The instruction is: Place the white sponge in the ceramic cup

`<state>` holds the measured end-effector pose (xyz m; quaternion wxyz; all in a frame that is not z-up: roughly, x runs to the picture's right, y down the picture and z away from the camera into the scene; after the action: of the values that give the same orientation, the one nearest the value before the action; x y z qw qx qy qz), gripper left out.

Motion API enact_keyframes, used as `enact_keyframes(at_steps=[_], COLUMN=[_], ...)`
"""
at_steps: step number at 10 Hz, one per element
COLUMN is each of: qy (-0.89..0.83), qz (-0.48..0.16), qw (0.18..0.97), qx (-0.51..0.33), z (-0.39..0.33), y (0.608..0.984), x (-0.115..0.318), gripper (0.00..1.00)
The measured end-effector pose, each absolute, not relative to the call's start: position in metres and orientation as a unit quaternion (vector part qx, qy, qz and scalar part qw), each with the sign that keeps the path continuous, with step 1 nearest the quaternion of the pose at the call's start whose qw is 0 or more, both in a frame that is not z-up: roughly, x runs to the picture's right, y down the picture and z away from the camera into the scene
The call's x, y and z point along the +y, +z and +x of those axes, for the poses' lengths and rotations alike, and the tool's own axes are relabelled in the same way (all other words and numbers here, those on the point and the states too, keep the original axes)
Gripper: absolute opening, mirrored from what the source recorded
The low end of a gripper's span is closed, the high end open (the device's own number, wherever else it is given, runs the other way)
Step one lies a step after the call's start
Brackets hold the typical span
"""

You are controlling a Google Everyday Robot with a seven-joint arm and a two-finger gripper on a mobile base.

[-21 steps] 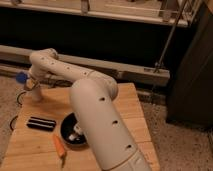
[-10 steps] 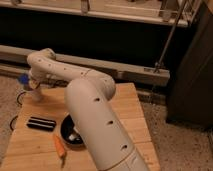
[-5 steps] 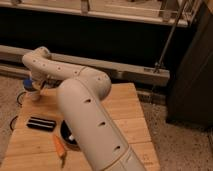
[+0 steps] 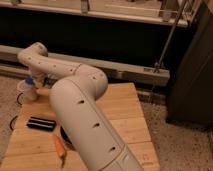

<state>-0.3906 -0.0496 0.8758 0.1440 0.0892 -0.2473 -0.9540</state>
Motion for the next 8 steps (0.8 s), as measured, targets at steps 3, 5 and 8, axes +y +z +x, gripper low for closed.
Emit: enact_keyframes(at_steps=[3, 5, 8], qy=[-0.96, -0.963, -0.967], qz=[0.07, 0.059, 0.048], qw=[0.135, 0.124, 0.102], qx=[-0.237, -0.232, -0.228], z=[-0.387, -0.39, -0.402], y=[0.873, 0.871, 0.869], x=[-0.055, -0.055, -0.049], gripper=[0.0, 0.0, 0.0])
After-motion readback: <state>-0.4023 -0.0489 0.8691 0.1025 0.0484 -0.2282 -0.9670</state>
